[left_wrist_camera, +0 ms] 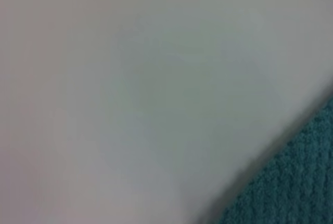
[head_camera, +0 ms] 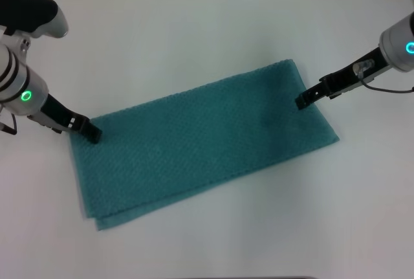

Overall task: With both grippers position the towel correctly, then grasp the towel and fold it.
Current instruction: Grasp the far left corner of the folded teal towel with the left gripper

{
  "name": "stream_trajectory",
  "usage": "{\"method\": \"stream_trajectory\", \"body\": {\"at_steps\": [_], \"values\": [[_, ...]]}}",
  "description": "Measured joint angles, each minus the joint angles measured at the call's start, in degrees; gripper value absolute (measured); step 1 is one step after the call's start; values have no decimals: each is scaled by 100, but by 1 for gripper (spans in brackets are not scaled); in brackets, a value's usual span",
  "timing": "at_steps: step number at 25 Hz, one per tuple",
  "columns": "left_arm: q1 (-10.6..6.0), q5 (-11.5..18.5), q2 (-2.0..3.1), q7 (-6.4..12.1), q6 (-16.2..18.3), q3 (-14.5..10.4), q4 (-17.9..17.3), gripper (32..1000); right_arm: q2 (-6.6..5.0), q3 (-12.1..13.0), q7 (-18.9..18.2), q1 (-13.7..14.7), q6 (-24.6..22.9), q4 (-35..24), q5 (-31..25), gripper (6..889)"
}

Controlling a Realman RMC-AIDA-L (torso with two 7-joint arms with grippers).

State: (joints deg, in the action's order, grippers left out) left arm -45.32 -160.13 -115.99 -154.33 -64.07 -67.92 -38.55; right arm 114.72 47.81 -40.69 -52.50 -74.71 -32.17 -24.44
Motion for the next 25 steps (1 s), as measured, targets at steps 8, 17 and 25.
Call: {"method": "stream_trajectory", "body": {"at_steps": [8,17,25], "values": [[0,-53,-5,0,0,5,5,844,0,0,0,6,0,0,0,765],[3,-54,-37,-15,-50,7,-9,773,-3,0,0,6,48,0,7,756],[-44,-58,-47,-44,-87,7,-29,542,-3,0,8,11,54,0,31,747]]}}
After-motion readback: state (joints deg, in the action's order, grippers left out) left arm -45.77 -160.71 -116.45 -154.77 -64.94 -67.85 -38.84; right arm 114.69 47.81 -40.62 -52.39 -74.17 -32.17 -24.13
